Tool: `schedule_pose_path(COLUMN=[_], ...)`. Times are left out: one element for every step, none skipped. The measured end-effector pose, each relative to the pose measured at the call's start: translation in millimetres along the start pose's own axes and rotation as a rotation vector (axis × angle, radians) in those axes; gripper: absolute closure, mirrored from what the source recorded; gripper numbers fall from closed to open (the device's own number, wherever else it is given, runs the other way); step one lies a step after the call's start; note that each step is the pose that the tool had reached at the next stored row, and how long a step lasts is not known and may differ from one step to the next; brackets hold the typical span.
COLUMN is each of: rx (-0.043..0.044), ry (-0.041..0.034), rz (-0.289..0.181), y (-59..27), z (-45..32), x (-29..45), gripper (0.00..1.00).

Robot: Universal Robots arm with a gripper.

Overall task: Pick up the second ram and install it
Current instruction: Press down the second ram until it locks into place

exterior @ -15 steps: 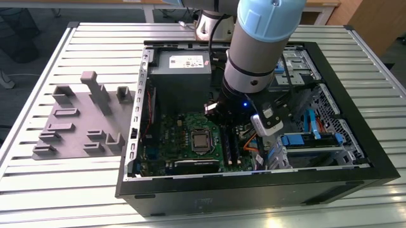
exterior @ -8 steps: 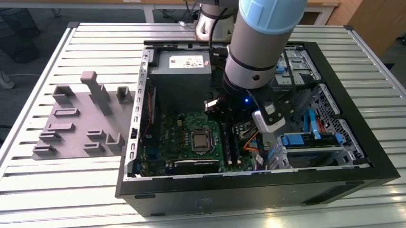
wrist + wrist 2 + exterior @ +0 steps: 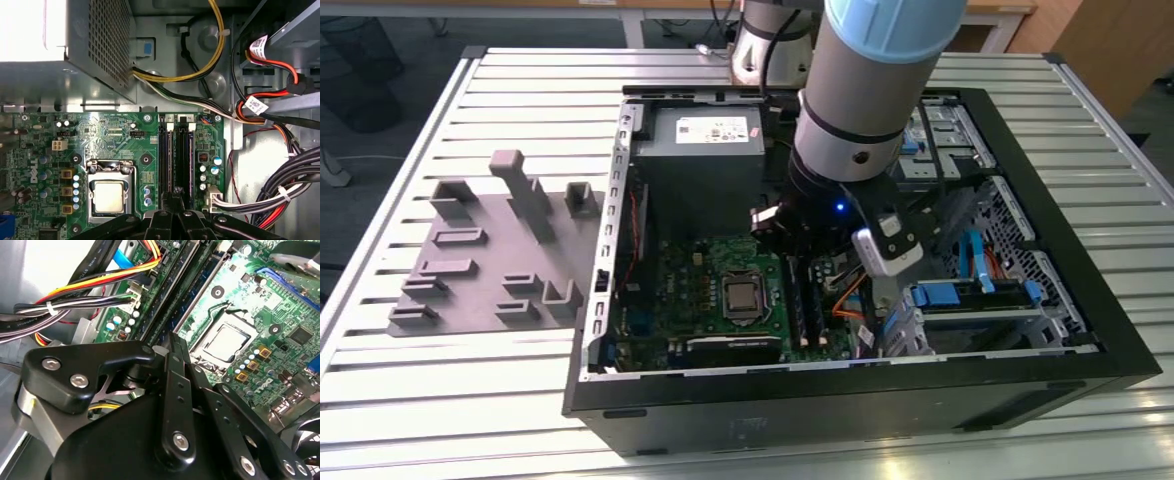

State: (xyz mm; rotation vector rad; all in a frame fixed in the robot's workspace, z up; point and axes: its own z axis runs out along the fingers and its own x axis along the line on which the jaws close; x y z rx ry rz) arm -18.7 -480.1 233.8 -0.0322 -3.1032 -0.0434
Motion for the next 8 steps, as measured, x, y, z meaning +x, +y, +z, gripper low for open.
schedule_pose_path(rx=[0.0001,0.0002,0.0001,0.0,0.0002,0.0002,0.0002,0.0001], ry=[0.0001,0.0001,0.0001,0.0001,0.0001,0.0001,0.0001,0.0001], rz=[0.0,0.0,0.0,0.0,0.0,0.0,0.0,0.0], y=[0.0,0.0,0.0,0.0,0.0,0.0,0.0,0.0], z=[-0.1,-0.2,-0.3,-0.3,-0.5,-0.6,-0.7,-0.7], x=[0.0,0.0,0.0,0.0,0.0,0.0,0.0,0.0], gripper=[0.87,0.87,0.87,0.87,0.87,0.87,0.87,0.87])
